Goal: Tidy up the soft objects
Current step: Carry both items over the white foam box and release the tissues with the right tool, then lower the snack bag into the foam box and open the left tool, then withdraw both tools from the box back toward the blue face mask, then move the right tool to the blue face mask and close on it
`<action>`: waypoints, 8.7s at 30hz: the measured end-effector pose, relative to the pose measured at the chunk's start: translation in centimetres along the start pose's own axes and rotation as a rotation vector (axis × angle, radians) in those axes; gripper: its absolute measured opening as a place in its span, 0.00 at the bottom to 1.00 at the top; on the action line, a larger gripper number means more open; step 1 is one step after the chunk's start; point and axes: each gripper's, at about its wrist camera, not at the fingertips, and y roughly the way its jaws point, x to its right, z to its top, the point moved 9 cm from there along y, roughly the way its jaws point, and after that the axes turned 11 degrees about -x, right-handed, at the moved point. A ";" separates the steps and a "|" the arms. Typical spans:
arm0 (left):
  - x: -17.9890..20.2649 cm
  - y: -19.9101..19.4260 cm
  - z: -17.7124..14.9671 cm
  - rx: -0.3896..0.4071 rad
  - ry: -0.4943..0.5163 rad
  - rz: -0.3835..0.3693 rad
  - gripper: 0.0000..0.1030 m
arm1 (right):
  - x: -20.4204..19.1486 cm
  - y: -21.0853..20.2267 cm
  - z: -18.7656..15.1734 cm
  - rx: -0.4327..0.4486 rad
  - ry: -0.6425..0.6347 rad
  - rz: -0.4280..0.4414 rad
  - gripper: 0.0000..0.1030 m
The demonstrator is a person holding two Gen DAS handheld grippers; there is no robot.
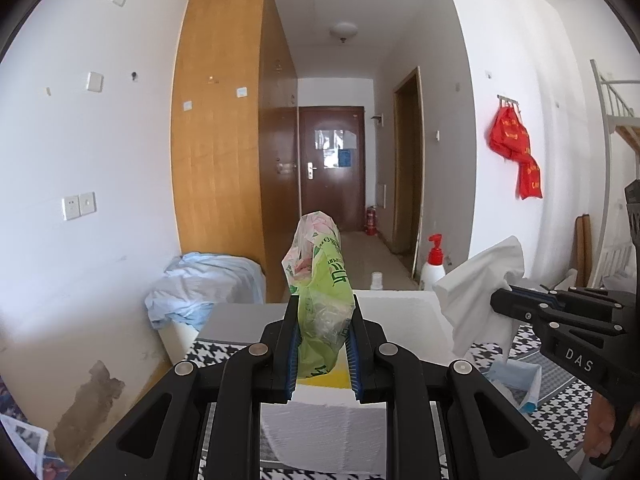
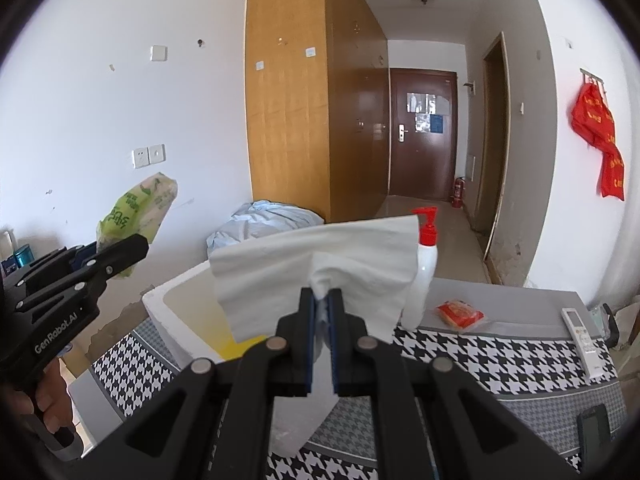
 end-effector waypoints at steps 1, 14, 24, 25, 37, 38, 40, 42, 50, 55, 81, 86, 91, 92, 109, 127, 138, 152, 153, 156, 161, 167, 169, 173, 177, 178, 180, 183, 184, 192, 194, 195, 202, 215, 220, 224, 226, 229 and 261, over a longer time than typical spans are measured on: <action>-0.2 0.0 -0.1 -0.001 -0.002 0.002 0.21 | -0.2 0.2 0.1 -0.003 -0.003 0.002 0.09; -2.5 0.0 -0.4 0.000 -0.041 0.041 0.21 | -2.6 2.8 0.7 -0.056 -0.050 0.010 0.09; -3.1 0.3 -0.8 -0.006 -0.055 0.047 0.21 | -3.1 5.0 0.6 -0.111 -0.061 0.014 0.09; -3.1 0.3 -0.8 -0.006 -0.057 0.048 0.21 | -3.2 5.2 0.6 -0.117 -0.064 0.016 0.09; -3.2 0.7 -0.9 -0.015 -0.070 0.053 0.21 | -4.0 7.0 0.1 -0.177 -0.083 0.028 0.60; -3.1 0.7 -0.9 -0.015 -0.069 0.053 0.21 | -4.0 6.8 0.1 -0.165 -0.084 0.025 0.68; -3.1 0.8 -0.8 -0.015 -0.071 0.052 0.21 | -4.2 6.2 0.2 -0.138 -0.091 0.030 0.78; -3.1 0.8 -0.8 -0.016 -0.071 0.050 0.21 | -4.3 5.9 0.3 -0.133 -0.095 0.042 0.78; -2.7 1.1 -0.9 -0.022 -0.064 0.034 0.21 | -3.8 4.7 0.2 -0.114 -0.088 0.033 0.78; -2.3 1.4 -0.8 -0.025 -0.061 0.018 0.21 | -3.0 3.7 0.0 -0.092 -0.081 0.016 0.80; 0.7 3.4 0.0 -0.057 -0.004 -0.062 0.21 | 0.7 0.7 -1.0 -0.031 -0.025 -0.046 0.86; 1.7 4.0 0.0 -0.081 0.009 -0.093 0.21 | 1.6 0.6 -1.1 -0.033 -0.005 -0.055 0.86; 2.2 4.7 0.0 -0.105 0.015 -0.107 0.21 | 2.2 0.5 -1.4 -0.030 0.005 -0.056 0.86; 2.3 4.8 0.1 -0.108 0.016 -0.108 0.21 | 2.3 0.4 -1.4 -0.030 0.004 -0.058 0.86; 3.4 6.8 0.1 -0.165 0.037 -0.117 0.21 | 4.4 -0.1 -2.2 -0.028 0.046 -0.080 0.86; 3.4 7.4 0.3 -0.169 0.033 -0.075 0.88 | 6.2 -0.9 -2.7 -0.010 0.086 -0.087 0.86; 3.8 4.6 0.6 -0.103 0.034 -0.098 0.99 | 6.8 -2.0 -3.1 0.014 0.087 -0.090 0.86; 4.4 1.2 0.9 -0.027 0.038 -0.090 0.99 | 7.1 -3.6 -3.6 0.034 0.089 -0.098 0.86; 4.4 1.1 0.9 -0.026 0.037 -0.091 0.99 | 7.1 -3.7 -3.6 0.036 0.089 -0.098 0.86; 4.6 0.7 0.8 -0.023 0.038 -0.094 0.99 | 7.1 -4.1 -3.8 0.039 0.089 -0.099 0.86; 5.0 -0.4 0.5 -0.008 0.038 -0.104 0.99 | 6.9 -5.2 -3.9 0.058 0.091 -0.104 0.86; 6.1 -1.5 0.3 0.015 0.033 -0.121 0.99 | 7.4 -6.2 -4.5 0.066 0.100 -0.115 0.86; 6.5 -1.7 0.1 0.021 0.036 -0.132 0.99 | 7.6 -6.7 -4.7 0.075 0.104 -0.113 0.86; 7.5 -2.1 -0.3 0.043 0.048 -0.125 0.99 | 8.2 -7.0 -5.2 0.085 0.120 -0.118 0.86; 7.9 -2.2 -0.9 0.047 0.050 -0.121 0.99 | 8.6 -7.2 -5.8 0.095 0.125 -0.124 0.86; 8.1 -2.3 -1.1 0.044 0.051 -0.125 0.99 | 8.7 -7.2 -5.9 0.092 0.127 -0.126 0.86; 8.4 -2.3 -1.4 0.039 0.058 -0.129 0.99 | 8.9 -7.1 -6.1 0.087 0.128 -0.126 0.86; 8.7 -2.5 -1.7 0.041 0.073 -0.129 0.99 | 9.2 -7.0 -6.4 0.080 0.130 -0.133 0.86; 8.8 -2.5 -1.7 0.043 0.072 -0.129 0.99 | 9.3 -7.0 -6.5 0.078 0.127 -0.136 0.86; 9.4 -2.2 -2.5 0.038 0.073 -0.163 0.99 | 10.2 -7.4 -7.3 0.084 0.142 -0.139 0.86; 9.6 -2.2 -2.7 0.043 0.067 -0.171 0.99 | 10.5 -7.3 -7.6 0.082 0.145 -0.142 0.86; 9.8 -2.1 -2.9 0.042 0.071 -0.170 0.99 | 10.6 -7.3 -7.8 0.078 0.145 -0.147 0.86; 11.4 -2.1 -4.0 0.044 0.097 -0.207 0.99 | 11.2 -7.3 -8.9 0.076 0.164 -0.150 0.86; 13.4 -0.5 -5.6 -0.018 0.111 -0.264 0.99 | 13.2 -7.3 -10.3 0.052 0.195 -0.196 0.86; 14.3 0.0 -6.0 -0.042 0.124 -0.291 0.99 | 13.7 -7.1 -10.7 0.040 0.202 -0.211 0.86; 15.1 0.2 -6.3 -0.054 0.135 -0.310 0.99 | 14.3 -6.8 -11.1 0.022 0.210 -0.219 0.86; 15.5 0.4 -6.6 -0.065 0.139 -0.314 0.99 | 14.7 -6.6 -11.4 0.012 0.216 -0.219 0.86; 16.0 0.9 -7.1 -0.089 0.141 -0.327 0.99 | 15.2 -6.1 -11.7 -0.003 0.222 -0.221 0.86; 17.2 6.4 -11.1 -0.272 0.144 -0.284 0.99 | 17.1 0.4 -14.1 -0.204 0.214 -0.166 0.86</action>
